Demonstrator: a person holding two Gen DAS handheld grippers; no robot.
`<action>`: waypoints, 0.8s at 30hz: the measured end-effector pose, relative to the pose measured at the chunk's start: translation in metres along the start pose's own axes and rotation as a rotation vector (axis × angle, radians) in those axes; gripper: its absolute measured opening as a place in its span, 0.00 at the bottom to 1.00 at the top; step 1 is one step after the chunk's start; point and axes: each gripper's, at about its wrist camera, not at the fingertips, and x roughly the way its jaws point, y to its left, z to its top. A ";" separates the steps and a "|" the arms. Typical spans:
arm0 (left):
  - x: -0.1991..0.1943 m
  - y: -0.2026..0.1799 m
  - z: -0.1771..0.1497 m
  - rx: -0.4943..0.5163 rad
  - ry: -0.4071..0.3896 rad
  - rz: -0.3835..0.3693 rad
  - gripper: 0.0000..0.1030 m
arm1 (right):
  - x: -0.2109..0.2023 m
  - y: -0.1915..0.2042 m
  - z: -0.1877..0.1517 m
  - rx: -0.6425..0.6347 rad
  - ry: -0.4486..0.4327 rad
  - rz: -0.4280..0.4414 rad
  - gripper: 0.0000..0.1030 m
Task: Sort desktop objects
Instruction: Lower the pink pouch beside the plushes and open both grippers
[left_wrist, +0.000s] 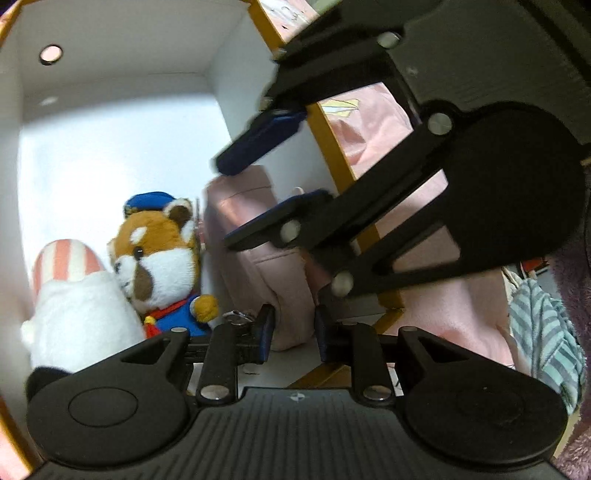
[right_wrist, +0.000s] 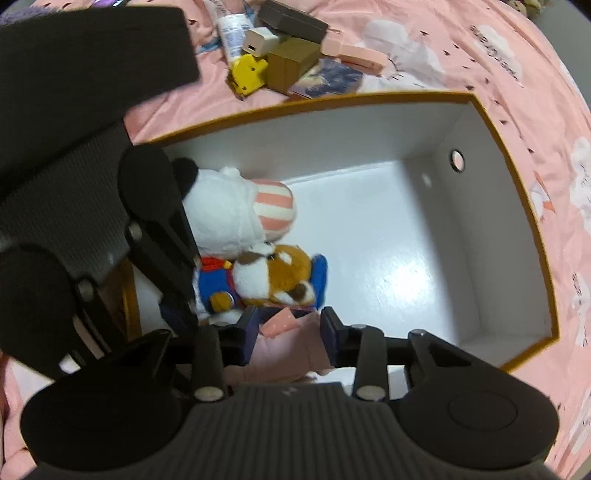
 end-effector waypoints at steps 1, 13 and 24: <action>-0.002 0.000 -0.002 0.000 -0.008 0.011 0.28 | -0.001 0.000 -0.004 -0.001 0.005 -0.011 0.38; -0.001 -0.002 -0.006 -0.041 -0.012 -0.096 0.28 | -0.003 0.010 -0.029 -0.044 -0.014 -0.056 0.40; -0.009 -0.009 -0.011 -0.035 -0.033 -0.009 0.29 | -0.004 0.021 -0.024 -0.035 -0.077 -0.109 0.39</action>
